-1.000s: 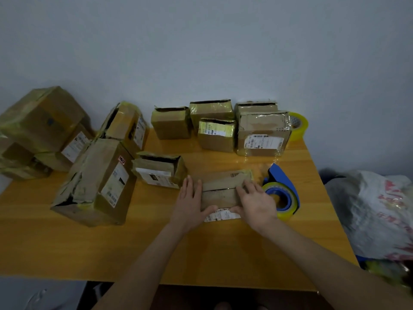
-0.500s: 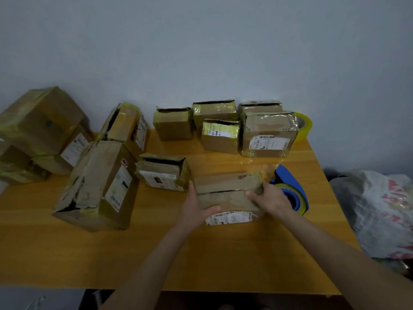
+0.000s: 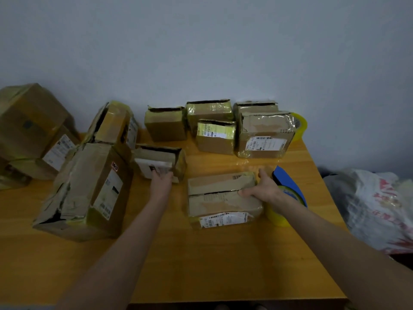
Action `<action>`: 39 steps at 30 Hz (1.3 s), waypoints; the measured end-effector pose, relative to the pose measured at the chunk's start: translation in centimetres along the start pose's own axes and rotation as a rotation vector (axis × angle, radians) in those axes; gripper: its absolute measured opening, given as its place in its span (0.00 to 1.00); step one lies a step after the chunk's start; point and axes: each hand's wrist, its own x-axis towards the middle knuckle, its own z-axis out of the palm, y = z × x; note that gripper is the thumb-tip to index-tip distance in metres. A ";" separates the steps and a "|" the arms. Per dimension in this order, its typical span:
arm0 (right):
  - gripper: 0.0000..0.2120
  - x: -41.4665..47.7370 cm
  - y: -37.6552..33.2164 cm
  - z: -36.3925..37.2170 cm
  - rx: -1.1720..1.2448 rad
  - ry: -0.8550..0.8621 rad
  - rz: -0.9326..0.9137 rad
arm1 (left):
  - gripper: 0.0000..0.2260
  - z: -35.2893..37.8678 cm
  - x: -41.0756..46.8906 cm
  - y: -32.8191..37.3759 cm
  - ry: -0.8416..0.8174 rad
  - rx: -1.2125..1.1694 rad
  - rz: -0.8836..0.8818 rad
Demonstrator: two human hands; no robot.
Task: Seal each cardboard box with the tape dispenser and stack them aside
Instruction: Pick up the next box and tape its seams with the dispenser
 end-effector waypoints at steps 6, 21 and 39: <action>0.31 0.6 1.2 0.5 -0.104 0.009 -0.090 | 0.31 4.1 -5.6 -2.4 -0.108 0.519 0.320; 0.27 -2.9 2.5 -1.4 -0.607 -0.102 -0.169 | 0.40 1.8 -6.8 -2.9 -0.439 0.887 0.413; 0.14 -0.9 8.6 -7.5 -0.432 0.133 0.197 | 0.45 1.5 -8.3 -4.0 -0.411 1.197 0.644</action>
